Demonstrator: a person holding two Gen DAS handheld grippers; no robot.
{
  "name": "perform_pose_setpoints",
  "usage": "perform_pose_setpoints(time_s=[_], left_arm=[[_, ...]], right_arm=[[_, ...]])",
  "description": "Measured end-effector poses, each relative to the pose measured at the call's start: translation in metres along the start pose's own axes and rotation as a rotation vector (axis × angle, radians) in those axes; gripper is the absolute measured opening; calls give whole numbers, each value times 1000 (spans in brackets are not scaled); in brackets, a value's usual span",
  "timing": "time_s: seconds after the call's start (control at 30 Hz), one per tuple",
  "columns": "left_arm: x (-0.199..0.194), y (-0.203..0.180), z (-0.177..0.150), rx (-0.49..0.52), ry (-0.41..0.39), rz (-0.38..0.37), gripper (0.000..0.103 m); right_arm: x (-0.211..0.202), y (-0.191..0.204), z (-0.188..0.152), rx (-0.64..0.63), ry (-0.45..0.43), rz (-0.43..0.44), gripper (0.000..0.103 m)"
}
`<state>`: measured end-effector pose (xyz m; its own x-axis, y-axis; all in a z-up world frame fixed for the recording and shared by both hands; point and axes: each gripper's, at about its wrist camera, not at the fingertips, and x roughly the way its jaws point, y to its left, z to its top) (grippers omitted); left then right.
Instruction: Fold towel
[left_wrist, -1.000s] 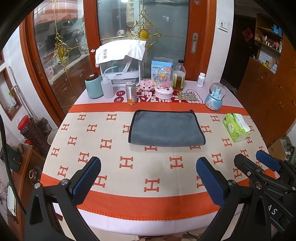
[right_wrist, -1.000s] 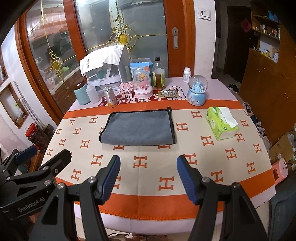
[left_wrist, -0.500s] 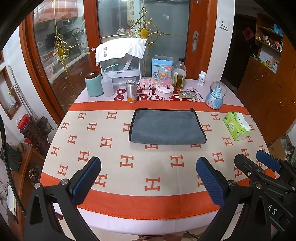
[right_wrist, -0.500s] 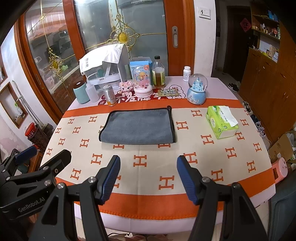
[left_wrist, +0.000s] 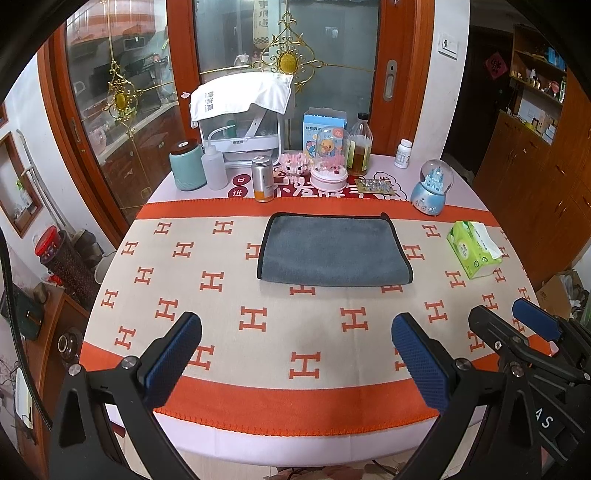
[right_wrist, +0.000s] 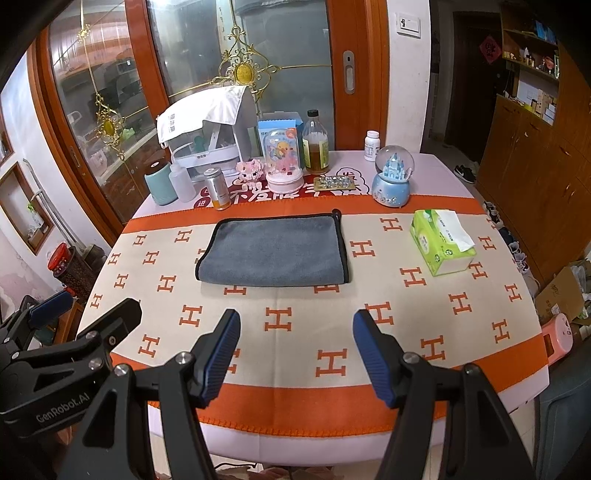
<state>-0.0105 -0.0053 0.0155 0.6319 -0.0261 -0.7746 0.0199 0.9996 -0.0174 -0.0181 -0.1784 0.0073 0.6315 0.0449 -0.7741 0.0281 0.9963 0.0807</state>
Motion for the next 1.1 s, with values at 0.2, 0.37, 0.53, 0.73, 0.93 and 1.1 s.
perform_pose_setpoints(time_s=[0.2,0.37,0.53,0.73,0.93,1.1], left_arm=[[0,0,0,0,1,0,102],[0,0,1,1,1,0,102],[0,0,1,1,0,0,102],[0,0,1,1,1,0,102],[0,-1,2,1,1,2,102],[0,0,1,1,2,1,102]], right_arm=[[0,0,-1,-1,-1,-1,64],[0,0,-1,-1,0,-1,64],[0,0,0,-1,-1,-2,64],[0,0,0,-2,0,-1,64],[0,0,0,-2,1,-1,64],[0,0,0,-1,0,-1,64]])
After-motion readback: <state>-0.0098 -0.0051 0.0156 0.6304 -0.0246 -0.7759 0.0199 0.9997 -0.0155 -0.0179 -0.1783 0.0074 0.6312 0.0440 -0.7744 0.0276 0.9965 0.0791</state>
